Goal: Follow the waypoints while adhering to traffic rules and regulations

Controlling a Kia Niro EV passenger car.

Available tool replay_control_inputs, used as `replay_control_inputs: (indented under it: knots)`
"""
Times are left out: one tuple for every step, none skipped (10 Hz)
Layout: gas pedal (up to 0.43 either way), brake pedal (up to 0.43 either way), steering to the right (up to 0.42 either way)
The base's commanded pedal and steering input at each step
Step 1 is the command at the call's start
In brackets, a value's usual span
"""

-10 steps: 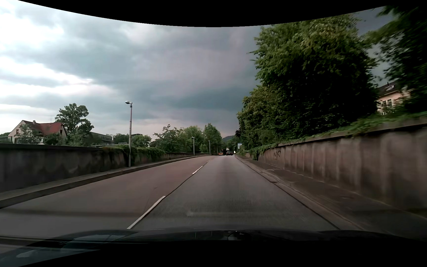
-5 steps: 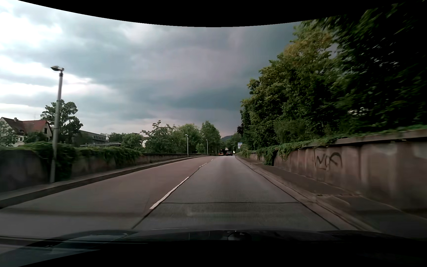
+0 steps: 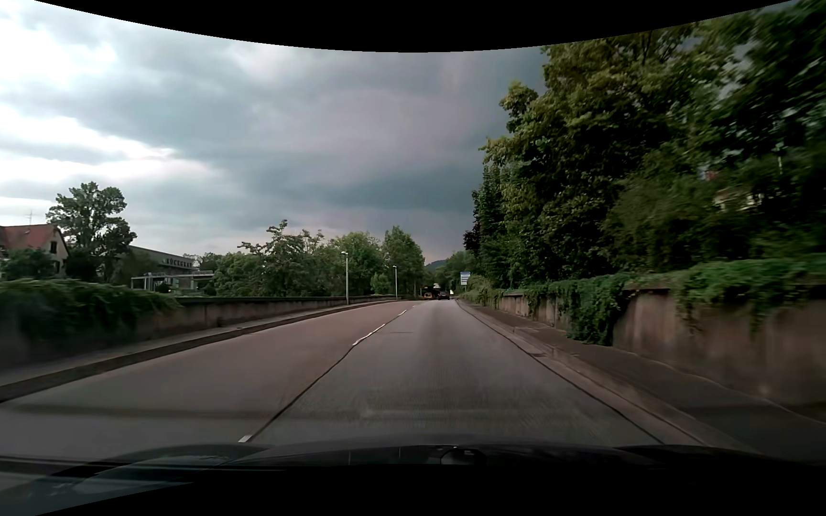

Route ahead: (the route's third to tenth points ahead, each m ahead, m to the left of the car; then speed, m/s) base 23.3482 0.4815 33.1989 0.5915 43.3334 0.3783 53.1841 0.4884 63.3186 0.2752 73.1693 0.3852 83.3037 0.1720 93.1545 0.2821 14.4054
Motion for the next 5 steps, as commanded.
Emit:
replay_control_inputs:
  knots:
    - [0.087, 0.000, 0.002]
    - [0.087, 0.000, 0.002]
    - [0.087, 0.000, 0.002]
    - [0.087, 0.000, 0.002]
    - [0.087, 0.000, 0.002]
